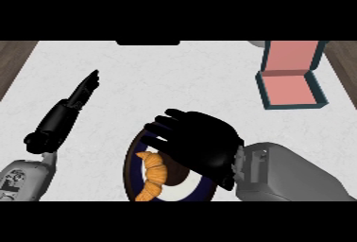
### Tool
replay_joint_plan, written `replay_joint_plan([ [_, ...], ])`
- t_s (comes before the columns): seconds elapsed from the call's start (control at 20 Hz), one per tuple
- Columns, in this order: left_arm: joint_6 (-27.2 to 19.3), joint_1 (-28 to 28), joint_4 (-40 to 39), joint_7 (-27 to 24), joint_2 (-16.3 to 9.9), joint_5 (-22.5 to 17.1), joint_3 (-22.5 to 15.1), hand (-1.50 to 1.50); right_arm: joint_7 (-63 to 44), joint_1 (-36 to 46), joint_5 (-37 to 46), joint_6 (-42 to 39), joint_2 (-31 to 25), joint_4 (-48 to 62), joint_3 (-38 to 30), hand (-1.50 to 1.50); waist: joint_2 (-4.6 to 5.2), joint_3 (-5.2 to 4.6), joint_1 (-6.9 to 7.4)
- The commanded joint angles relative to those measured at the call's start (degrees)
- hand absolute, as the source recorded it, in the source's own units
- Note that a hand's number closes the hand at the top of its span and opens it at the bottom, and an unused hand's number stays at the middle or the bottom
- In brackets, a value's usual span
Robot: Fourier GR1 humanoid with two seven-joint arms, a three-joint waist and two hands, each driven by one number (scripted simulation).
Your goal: Pick the can from the plate and place it in the cardboard box
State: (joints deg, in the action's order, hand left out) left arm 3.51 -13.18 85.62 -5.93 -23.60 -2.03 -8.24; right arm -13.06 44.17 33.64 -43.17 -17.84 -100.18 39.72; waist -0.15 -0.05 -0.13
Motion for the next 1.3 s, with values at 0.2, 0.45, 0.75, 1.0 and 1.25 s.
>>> replay_joint_plan([
  [0.2, 0.2, 0.1, 0.8, 1.5, 3.2, 2.4, 0.2, 0.00, -9.2, -8.9, 5.9, -5.6, 6.9, -5.3, 5.4, -1.50, 0.04, 0.05, -0.08],
  [0.45, 2.4, 0.4, 2.0, 1.8, 3.6, 3.2, 1.9, 0.00, -6.6, -7.8, 12.2, -5.8, 7.0, -3.5, 2.6, -1.50, 0.09, 0.05, 0.21],
  [0.75, 2.6, 2.2, 8.0, 5.7, 4.3, 4.7, 2.5, 0.00, -2.0, -12.6, 20.4, 2.6, 8.3, 1.9, 6.8, -1.50, 0.09, 0.07, 0.41],
  [1.0, 4.4, 2.2, 3.1, 1.3, 5.7, 5.6, 4.5, 0.00, 2.6, -10.2, 24.9, 2.1, 8.6, 5.5, 3.4, -1.50, 0.14, 0.05, 0.32],
  [1.25, 6.6, -0.1, -0.8, -0.8, 5.2, 5.5, 7.3, 0.00, 4.4, -10.6, 29.6, 4.5, 11.7, 11.9, 3.6, -1.50, 0.16, 0.04, 0.30],
])
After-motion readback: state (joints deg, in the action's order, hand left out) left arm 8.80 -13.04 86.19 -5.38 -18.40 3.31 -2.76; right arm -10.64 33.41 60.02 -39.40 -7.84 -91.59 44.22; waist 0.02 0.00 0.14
